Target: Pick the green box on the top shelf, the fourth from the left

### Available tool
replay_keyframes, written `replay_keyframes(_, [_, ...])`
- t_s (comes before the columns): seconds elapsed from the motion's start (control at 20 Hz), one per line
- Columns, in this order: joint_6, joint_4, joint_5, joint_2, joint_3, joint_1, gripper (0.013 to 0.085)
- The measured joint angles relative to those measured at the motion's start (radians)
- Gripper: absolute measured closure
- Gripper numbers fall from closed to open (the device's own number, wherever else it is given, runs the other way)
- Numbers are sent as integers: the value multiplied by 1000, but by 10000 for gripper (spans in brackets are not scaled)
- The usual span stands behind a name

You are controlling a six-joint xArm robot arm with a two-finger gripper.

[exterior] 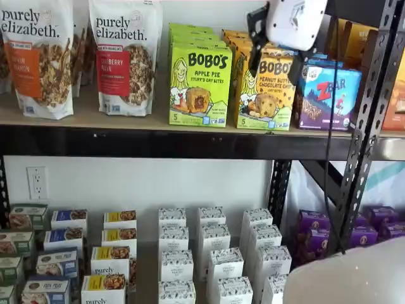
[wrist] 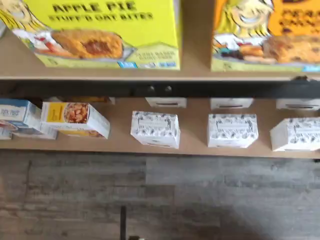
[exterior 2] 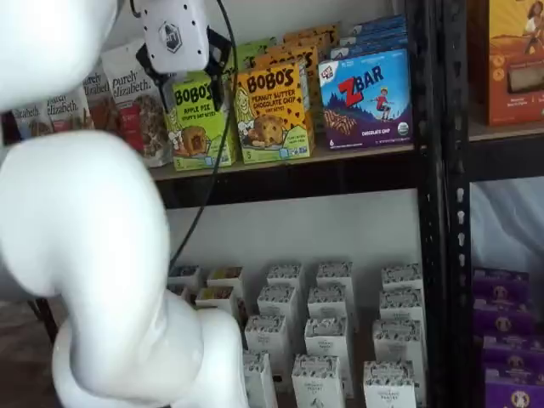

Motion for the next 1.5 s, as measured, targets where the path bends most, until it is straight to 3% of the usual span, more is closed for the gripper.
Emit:
replay_keyframes(0.45, [117, -74, -71, 102, -59, 132, 130])
replay_keyframes(0.65, [153, -98, -96, 139, -80, 171, 130])
replay_keyframes(1.1, [215, -147, -168, 196, -109, 236, 130])
replay_keyframes(1.5, [234, -177, -219, 237, -122, 251, 130])
